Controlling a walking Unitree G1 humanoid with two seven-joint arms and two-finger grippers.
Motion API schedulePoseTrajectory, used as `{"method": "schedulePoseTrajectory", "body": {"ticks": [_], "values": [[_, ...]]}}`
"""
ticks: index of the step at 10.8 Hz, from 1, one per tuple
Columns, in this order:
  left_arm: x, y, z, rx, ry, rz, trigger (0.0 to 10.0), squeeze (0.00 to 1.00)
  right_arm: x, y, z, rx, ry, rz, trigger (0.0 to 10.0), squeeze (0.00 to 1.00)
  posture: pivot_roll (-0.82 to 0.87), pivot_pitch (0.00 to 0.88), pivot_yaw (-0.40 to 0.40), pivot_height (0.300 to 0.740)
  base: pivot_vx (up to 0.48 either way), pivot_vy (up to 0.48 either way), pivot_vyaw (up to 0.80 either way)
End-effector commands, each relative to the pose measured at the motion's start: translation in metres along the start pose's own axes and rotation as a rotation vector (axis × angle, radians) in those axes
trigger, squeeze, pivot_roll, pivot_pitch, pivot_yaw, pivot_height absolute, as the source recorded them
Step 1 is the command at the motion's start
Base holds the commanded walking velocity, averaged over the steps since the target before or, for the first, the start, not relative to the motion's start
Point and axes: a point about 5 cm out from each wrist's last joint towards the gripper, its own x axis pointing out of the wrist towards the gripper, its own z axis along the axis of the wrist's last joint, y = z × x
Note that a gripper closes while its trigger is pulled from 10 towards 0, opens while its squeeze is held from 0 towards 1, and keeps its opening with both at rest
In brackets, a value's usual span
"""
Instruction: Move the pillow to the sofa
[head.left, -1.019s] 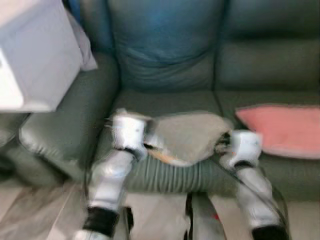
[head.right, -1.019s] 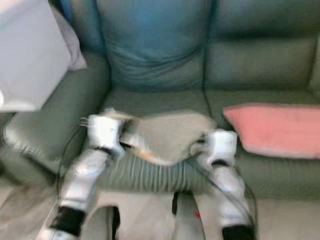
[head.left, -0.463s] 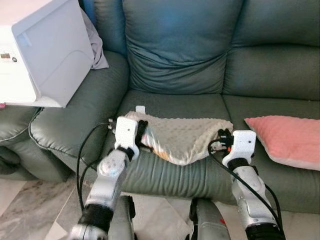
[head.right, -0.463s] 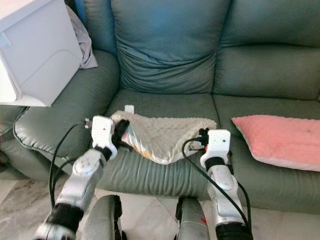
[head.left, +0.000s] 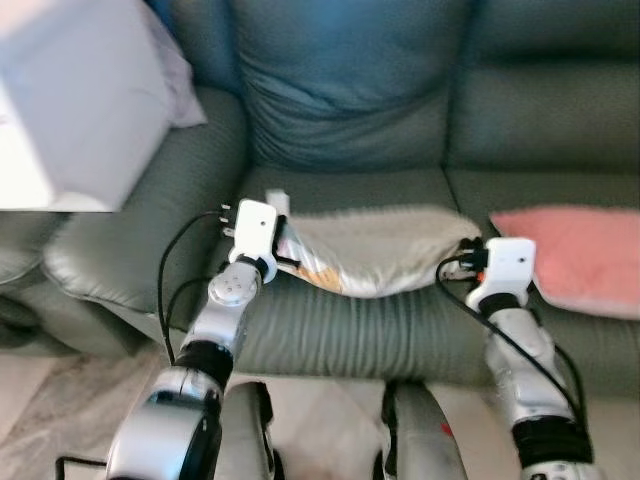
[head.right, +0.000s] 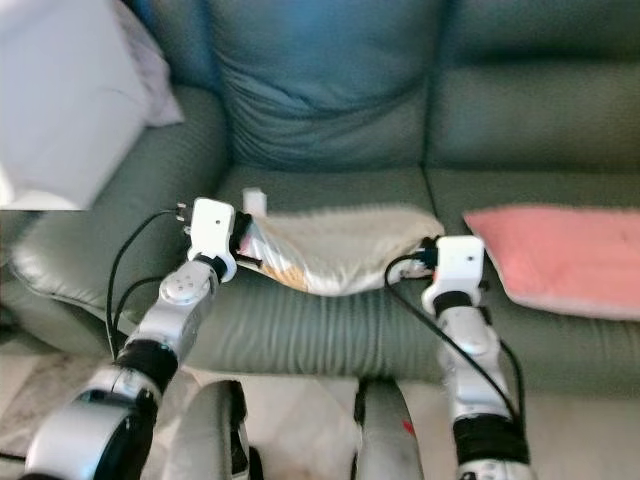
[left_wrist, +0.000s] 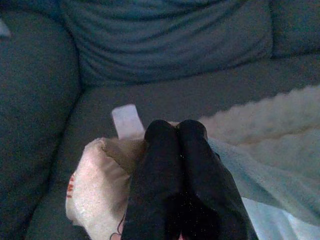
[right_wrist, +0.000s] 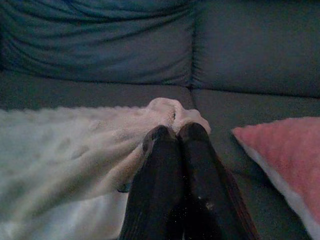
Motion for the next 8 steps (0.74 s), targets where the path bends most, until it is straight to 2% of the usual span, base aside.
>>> {"method": "schedulePoseTrajectory", "body": {"ticks": [1, 2, 3, 4, 5, 6, 8], "values": [[0.003, 0.013, 0.001, -0.001, 0.026, 0.059, 10.0, 0.00, 0.008, -0.004, 0.012, -0.038, -0.047, -0.009, 10.0, 0.00, -0.07, 0.209, 0.075, 0.616, 0.000, 0.000, 0.00], [0.005, 0.020, 0.003, -0.019, 0.040, 0.093, 10.0, 0.00, 0.014, -0.006, 0.020, -0.045, -0.069, -0.019, 10.0, 0.00, -0.07, 0.236, 0.074, 0.616, 0.000, 0.000, 0.00], [0.006, 0.025, -0.005, -0.057, 0.103, 0.129, 10.0, 0.00, 0.022, -0.002, 0.027, -0.080, -0.097, -0.022, 10.0, 0.00, -0.06, 0.257, 0.075, 0.616, 0.000, 0.000, 0.00], [0.006, 0.022, -0.008, -0.065, 0.117, 0.123, 10.0, 0.00, 0.022, 0.013, 0.023, -0.052, -0.087, 0.013, 10.0, 0.00, -0.06, 0.270, 0.070, 0.616, 0.000, 0.000, 0.00], [0.006, 0.023, -0.008, -0.035, 0.124, 0.133, 10.0, 0.00, 0.017, 0.027, 0.016, -0.041, -0.070, 0.061, 10.0, 0.00, -0.06, 0.273, 0.068, 0.616, 0.000, 0.000, 0.00], [0.007, 0.026, -0.006, -0.006, 0.113, 0.146, 10.0, 0.00, 0.013, 0.035, 0.010, -0.035, -0.052, 0.089, 10.0, 0.00, -0.05, 0.273, 0.065, 0.616, 0.000, 0.000, 0.00], [0.007, 0.026, -0.006, -0.006, 0.113, 0.146, 10.0, 0.00, 0.013, 0.035, 0.010, -0.035, -0.052, 0.089, 10.0, 0.00, -0.05, 0.273, 0.065, 0.616, 0.000, 0.000, 0.00]]}}
